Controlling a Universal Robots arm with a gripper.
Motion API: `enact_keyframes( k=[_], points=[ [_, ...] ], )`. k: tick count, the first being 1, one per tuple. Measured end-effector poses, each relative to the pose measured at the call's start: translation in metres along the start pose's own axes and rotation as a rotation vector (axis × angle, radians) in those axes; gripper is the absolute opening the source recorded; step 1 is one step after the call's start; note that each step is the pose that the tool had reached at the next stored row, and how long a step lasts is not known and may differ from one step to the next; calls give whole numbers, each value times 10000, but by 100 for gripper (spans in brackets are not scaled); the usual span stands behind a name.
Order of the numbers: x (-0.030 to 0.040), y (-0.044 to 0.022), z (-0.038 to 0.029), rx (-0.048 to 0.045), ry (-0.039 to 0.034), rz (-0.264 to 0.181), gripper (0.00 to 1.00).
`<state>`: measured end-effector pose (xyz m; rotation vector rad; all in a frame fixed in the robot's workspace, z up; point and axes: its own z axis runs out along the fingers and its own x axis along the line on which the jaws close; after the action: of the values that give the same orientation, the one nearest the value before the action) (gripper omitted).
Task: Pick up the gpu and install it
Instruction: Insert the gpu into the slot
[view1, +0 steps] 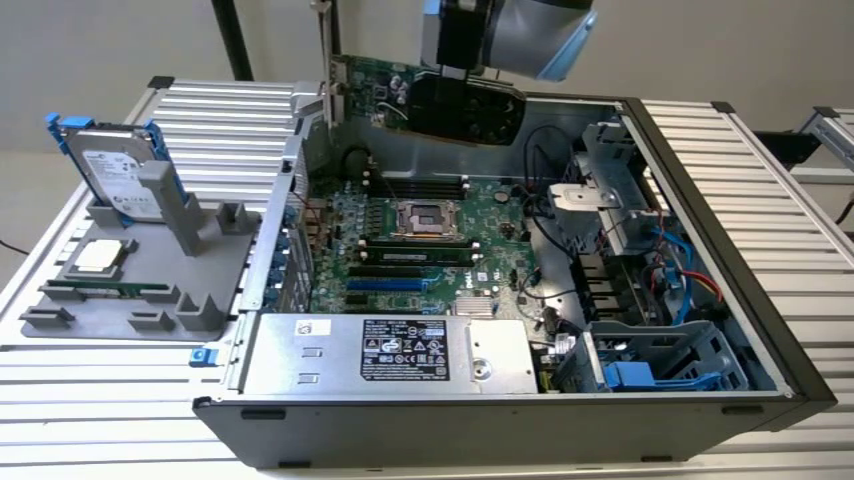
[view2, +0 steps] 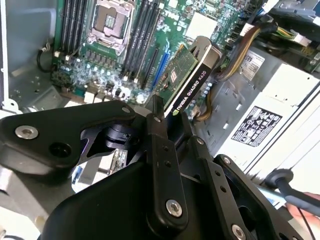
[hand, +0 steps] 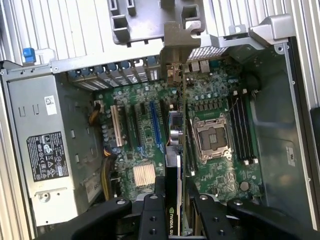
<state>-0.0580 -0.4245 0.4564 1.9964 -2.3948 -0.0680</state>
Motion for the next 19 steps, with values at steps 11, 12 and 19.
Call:
enact_keyframes(
  k=[11,12,19],
  points=[
    [-2,-9,-1,-10,50,-1012,0],
    [-2,-9,-1,-11,54,-1107,0],
    [-1,-9,-1,-17,79,-1605,0]
  ],
)
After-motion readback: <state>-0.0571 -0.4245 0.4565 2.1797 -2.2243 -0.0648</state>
